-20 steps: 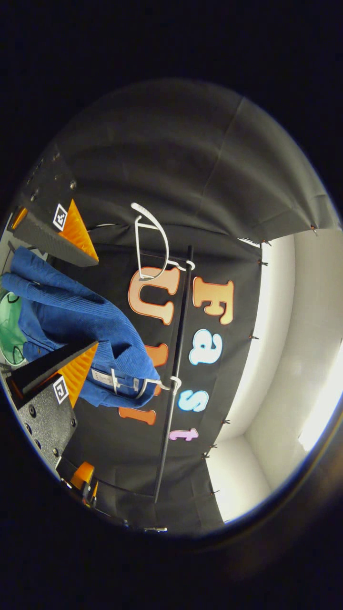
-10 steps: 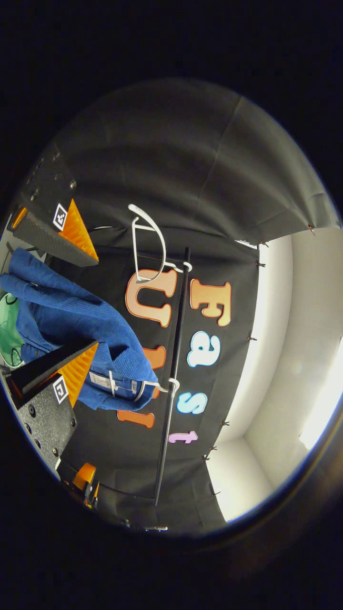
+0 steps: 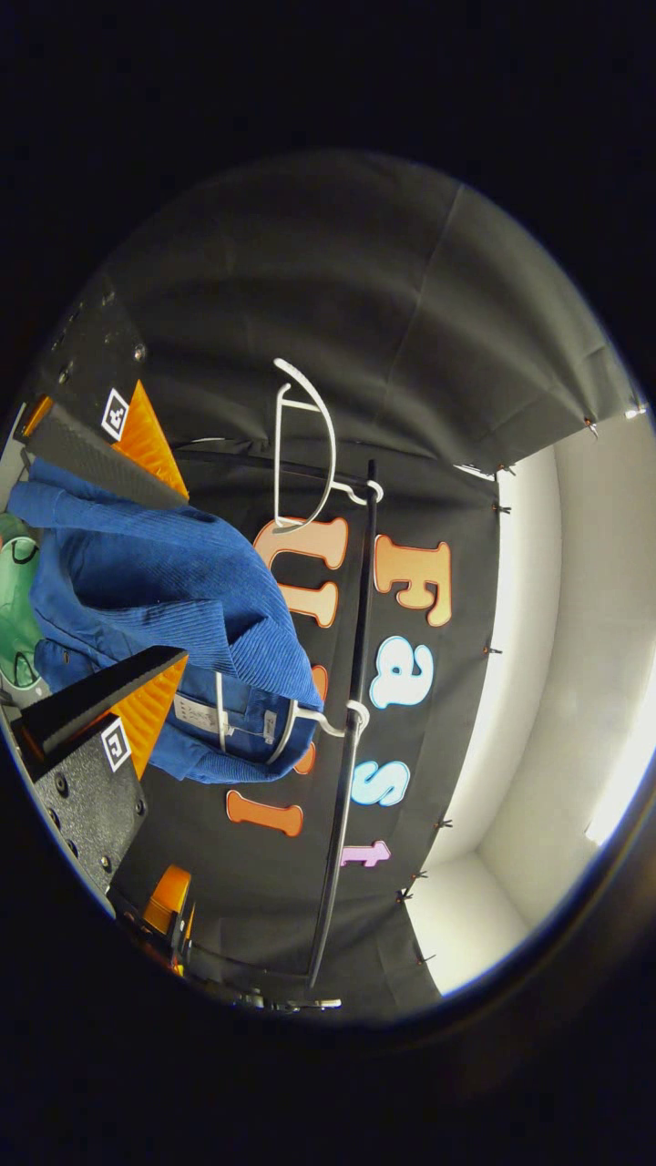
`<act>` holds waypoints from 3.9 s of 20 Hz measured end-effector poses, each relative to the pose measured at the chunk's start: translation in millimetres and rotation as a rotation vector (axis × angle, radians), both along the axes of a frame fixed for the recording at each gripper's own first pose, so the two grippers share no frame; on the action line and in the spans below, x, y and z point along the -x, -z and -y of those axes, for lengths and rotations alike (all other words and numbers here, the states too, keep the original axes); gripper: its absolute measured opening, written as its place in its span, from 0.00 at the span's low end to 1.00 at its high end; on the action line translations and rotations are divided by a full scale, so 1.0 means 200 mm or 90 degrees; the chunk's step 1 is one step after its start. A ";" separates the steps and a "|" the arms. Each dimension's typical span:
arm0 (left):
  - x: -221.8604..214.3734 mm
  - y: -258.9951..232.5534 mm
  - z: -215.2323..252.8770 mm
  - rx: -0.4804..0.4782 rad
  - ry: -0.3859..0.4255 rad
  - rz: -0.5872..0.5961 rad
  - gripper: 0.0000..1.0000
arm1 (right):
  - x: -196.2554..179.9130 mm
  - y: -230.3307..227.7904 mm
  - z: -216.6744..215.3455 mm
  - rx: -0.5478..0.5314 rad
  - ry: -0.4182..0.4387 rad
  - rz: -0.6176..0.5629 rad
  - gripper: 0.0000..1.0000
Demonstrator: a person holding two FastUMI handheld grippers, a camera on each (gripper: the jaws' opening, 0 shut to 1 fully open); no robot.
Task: Grasp the clothes on the hanger with both hands and then place them into the laundry hamper below.
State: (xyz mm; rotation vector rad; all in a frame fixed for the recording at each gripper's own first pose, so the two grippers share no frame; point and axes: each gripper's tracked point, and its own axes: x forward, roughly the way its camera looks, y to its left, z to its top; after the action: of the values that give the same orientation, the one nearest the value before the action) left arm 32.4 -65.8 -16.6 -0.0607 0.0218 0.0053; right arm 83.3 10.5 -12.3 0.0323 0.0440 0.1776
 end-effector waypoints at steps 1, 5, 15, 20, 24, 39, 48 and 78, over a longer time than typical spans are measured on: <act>-0.01 0.01 0.02 -0.003 -0.008 0.001 0.95 | -0.03 0.02 -0.03 0.001 -0.019 -0.007 0.98; -0.05 0.05 0.10 -0.010 -0.033 0.001 0.92 | -0.12 0.07 -0.13 0.007 -0.094 -0.017 0.98; -0.22 0.19 0.20 -0.038 -0.044 -0.031 0.95 | -0.33 0.16 -0.30 0.025 -0.156 -0.033 0.98; -0.33 0.29 0.16 -0.053 -0.059 -0.055 0.95 | -0.43 0.20 -0.37 0.036 -0.163 -0.037 0.98; -0.40 0.34 0.17 -0.058 -0.050 -0.068 0.92 | -0.52 0.24 -0.41 0.052 -0.167 -0.041 0.89; -0.47 0.33 0.20 -0.042 -0.015 -0.067 0.56 | -0.65 0.35 -0.53 0.024 -0.243 -0.092 0.28; -0.42 0.27 0.21 -0.043 -0.004 -0.068 0.08 | -0.57 0.29 -0.52 -0.060 -0.295 -0.123 0.19; -0.25 -0.36 -0.09 0.014 0.033 0.022 0.00 | -0.66 -0.36 -0.45 -0.586 -0.484 -0.185 0.07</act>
State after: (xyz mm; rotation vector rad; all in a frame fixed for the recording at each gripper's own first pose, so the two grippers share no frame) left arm 82.8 -48.4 56.0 -0.0814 -0.0111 -0.0479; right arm 216.0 100.5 60.7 0.9691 0.2628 0.9432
